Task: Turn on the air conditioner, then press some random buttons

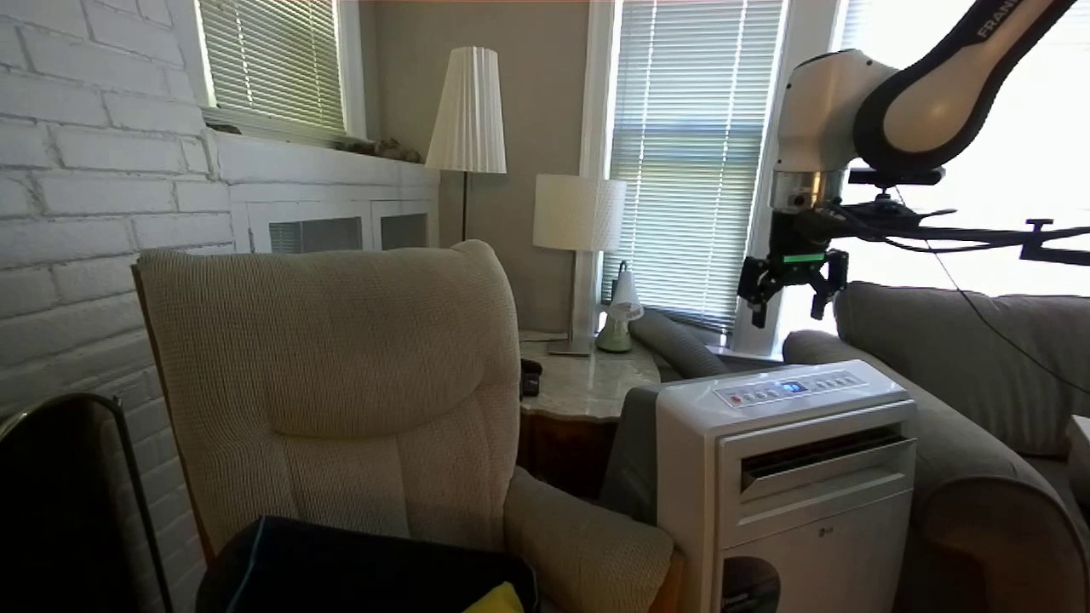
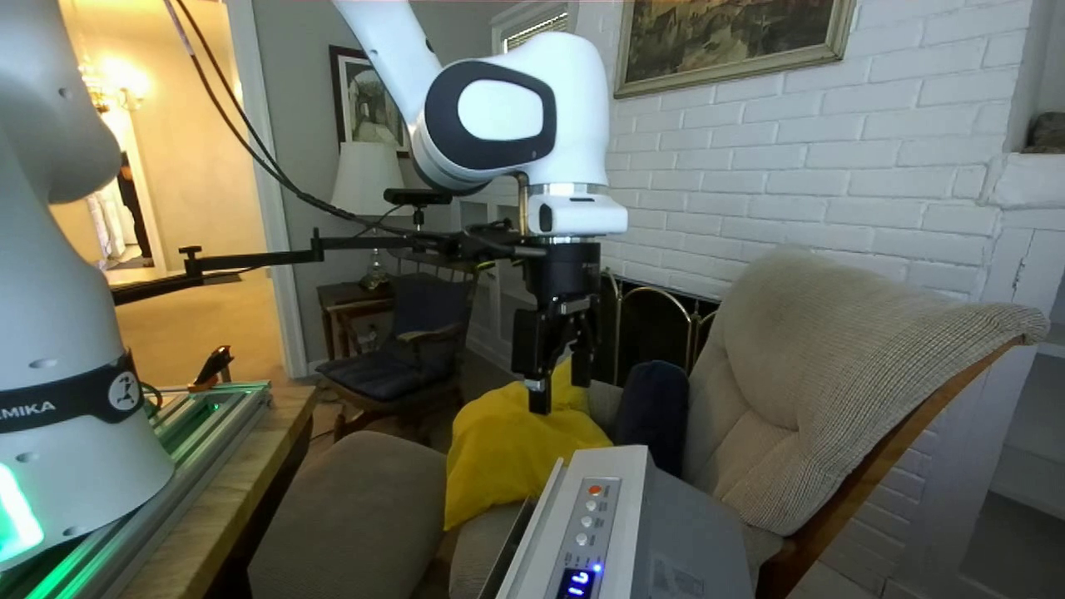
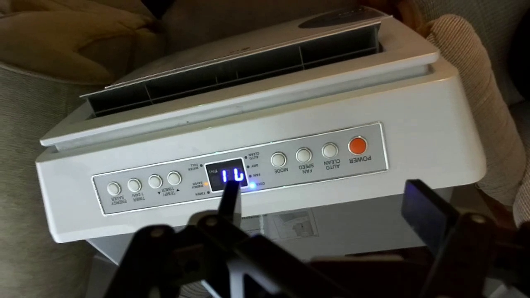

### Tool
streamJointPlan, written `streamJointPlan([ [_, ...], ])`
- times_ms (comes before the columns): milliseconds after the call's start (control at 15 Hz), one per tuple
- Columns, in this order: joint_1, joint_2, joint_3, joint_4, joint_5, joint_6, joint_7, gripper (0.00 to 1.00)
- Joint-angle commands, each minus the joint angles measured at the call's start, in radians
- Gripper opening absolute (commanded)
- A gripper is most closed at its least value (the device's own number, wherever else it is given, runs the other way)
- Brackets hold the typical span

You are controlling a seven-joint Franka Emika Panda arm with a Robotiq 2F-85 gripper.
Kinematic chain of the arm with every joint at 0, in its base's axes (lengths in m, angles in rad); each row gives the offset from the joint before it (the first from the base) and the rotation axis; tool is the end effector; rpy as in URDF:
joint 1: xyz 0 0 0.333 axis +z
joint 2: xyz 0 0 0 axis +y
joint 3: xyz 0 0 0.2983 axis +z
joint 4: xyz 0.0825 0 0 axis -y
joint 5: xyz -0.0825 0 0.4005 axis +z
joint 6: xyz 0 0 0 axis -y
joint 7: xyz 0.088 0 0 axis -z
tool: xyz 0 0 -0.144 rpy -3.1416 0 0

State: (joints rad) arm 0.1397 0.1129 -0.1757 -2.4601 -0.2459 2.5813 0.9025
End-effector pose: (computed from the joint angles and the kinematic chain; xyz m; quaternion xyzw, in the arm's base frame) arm 0.4898 -0.0205 0.1847 0.9316 -0.3556 0.0353 0.0668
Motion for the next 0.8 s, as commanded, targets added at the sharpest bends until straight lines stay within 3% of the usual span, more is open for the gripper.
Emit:
streamJointPlan([
  [0, -0.058, -0.071, 0.034, -0.062, -0.032, 0.012, -0.070, 1.00],
  [467, -0.125, -0.144, 0.038, -0.099, -0.085, -0.007, -0.138, 1.00],
  [733, -0.176, -0.188, 0.036, -0.128, -0.066, -0.025, -0.263, 1.00],
])
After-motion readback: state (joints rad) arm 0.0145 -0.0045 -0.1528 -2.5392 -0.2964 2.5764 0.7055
